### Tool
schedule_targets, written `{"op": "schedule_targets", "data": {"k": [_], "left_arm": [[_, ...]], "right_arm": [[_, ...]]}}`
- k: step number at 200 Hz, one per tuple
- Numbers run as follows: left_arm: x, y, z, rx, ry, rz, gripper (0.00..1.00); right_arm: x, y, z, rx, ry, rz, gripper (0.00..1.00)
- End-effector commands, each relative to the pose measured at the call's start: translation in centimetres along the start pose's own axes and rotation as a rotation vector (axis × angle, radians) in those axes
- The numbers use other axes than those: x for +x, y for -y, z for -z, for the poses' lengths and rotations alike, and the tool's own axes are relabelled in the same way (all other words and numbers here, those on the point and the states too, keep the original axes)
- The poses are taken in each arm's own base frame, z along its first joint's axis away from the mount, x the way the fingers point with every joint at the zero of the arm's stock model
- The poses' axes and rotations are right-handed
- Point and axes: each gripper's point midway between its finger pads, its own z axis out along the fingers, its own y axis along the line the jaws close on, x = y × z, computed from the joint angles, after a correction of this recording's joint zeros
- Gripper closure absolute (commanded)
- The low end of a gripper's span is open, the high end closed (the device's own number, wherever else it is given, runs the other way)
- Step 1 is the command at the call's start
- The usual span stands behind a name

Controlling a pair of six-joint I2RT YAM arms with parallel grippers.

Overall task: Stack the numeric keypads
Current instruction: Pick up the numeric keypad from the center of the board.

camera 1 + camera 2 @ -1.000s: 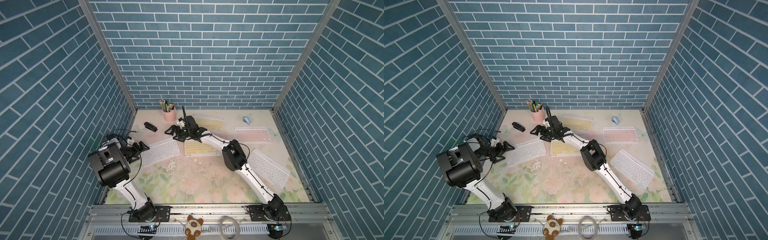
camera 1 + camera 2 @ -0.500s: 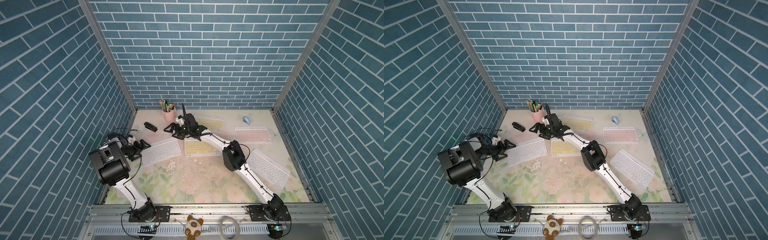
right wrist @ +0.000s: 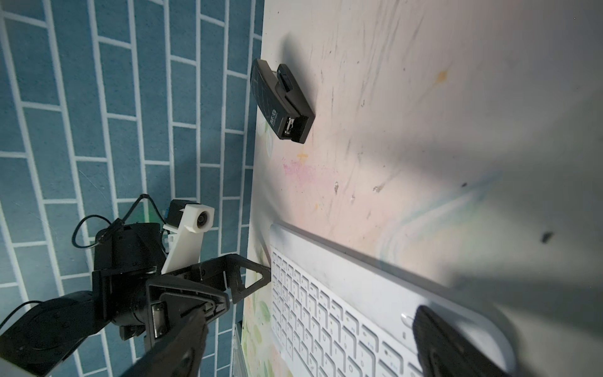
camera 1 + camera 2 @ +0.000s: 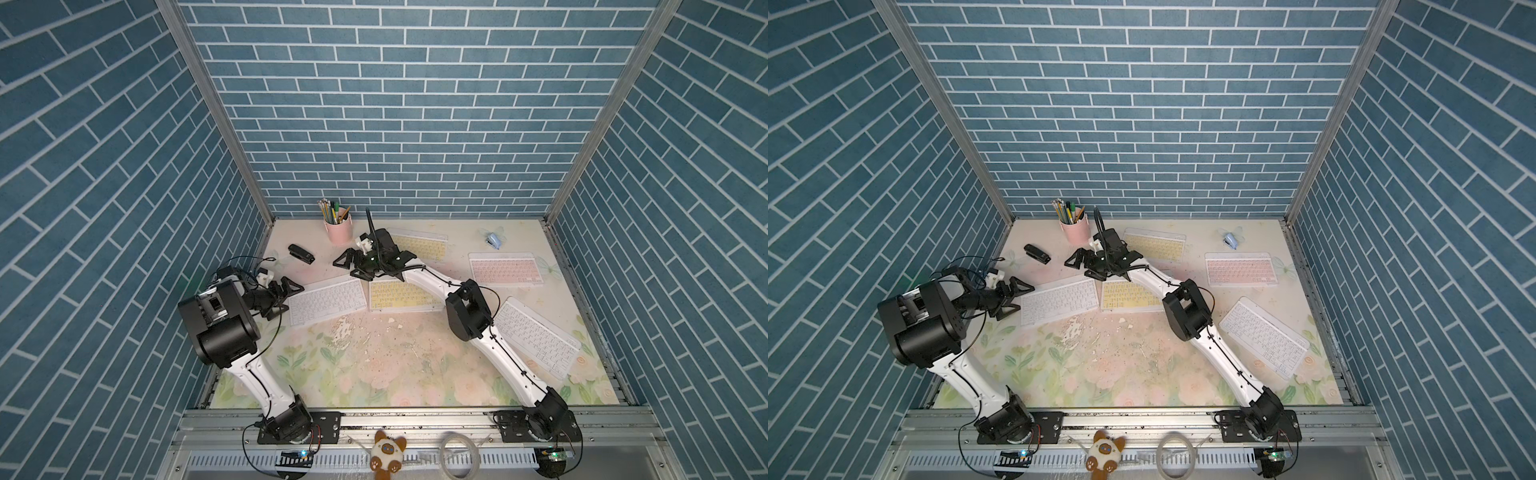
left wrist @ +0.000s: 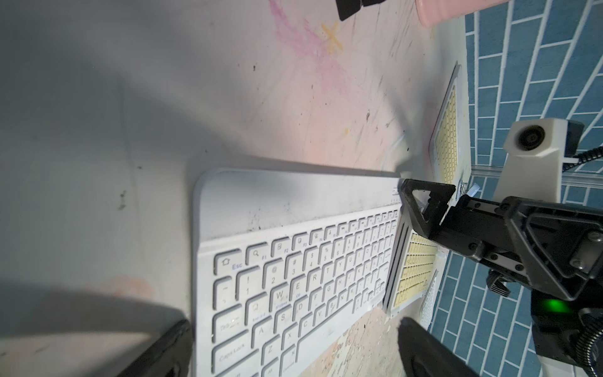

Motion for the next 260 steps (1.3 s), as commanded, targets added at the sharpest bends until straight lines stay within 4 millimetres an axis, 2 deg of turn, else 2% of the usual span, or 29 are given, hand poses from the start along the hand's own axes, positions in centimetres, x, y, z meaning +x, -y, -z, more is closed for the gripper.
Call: {"op": "schedule_targets", "data": {"k": [1, 64, 116, 155, 210, 260], "left_arm": [[3.2, -2.6, -1.8, -0.081, -0.107, 0.062, 0.0], [3.3, -2.8, -1.7, -0.096, -0.115, 0.062, 0.0], [3.4, -2.9, -1.7, -0.099, -0.118, 0.064, 0.0], [3.4, -2.9, -1.7, -0.104, -0.119, 0.067, 0.0], [3.6, -3.0, -1.7, -0.109, -0.129, 0.069, 0.01], [3.6, -3.0, -1.7, -0.107, -0.129, 0.07, 0.0]], "right_arm": [[-1.1, -0.3, 1.9, 0.043, 0.03, 0.058, 0.01], [-1.6, 1.6, 3.3, 0.114, 0.046, 0.065, 0.01], [-0.9, 2.1, 2.3, 0.139, 0.011, 0.06, 0.01], [-0.6, 2.4, 2.3, 0.188, 0.001, 0.082, 0.01], [0.5, 2.7, 0.9, 0.231, -0.009, 0.105, 0.01], [0.7, 3.3, 0.1, 0.253, 0.006, 0.126, 0.01]]}}
